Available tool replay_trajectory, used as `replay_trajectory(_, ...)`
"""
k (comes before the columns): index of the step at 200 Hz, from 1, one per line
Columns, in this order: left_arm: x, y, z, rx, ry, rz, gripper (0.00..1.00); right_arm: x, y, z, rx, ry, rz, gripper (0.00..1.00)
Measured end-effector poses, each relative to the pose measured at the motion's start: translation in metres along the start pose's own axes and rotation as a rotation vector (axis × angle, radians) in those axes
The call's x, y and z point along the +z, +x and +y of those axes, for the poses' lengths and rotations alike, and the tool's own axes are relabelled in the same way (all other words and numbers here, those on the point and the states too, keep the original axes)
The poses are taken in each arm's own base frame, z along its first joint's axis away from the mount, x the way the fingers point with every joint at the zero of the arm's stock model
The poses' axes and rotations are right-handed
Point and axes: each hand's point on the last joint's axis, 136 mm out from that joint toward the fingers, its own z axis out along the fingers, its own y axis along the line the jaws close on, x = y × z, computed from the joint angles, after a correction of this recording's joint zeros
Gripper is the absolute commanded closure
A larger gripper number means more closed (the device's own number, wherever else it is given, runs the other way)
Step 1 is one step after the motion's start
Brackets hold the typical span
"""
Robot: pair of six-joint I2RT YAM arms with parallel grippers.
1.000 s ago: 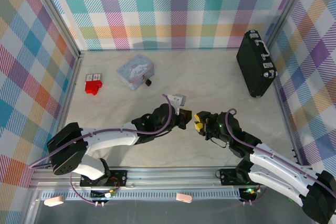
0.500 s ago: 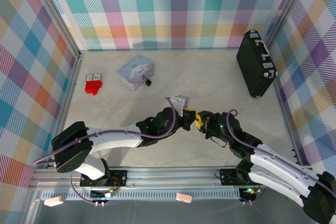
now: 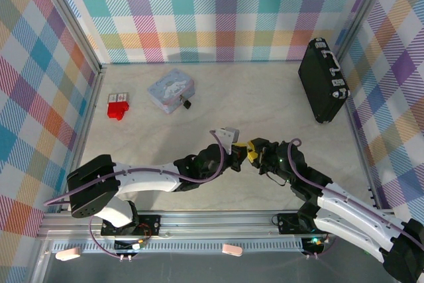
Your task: Unlock the padlock with the key
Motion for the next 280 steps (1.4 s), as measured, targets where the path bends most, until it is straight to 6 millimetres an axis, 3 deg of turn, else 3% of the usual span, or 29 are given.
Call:
replay_trajectory(63,-0.004,-0.004,0.026,-0.037,-0.103,-0.085,1.0,0.0,0.0,-0.003,-0.002,0.014,0.0,0.66)
replay_trajectory(149,-0.007,-0.026,0.015,-0.126,-0.046,-0.187,1.0,0.013,0.006,-0.012,0.015,0.053,0.021,0.7)
replay_trajectory(280,0.004,-0.014,0.016,-0.149,-0.033,-0.172,1.0,0.009,0.006,-0.002,0.023,0.016,0.017,0.74)
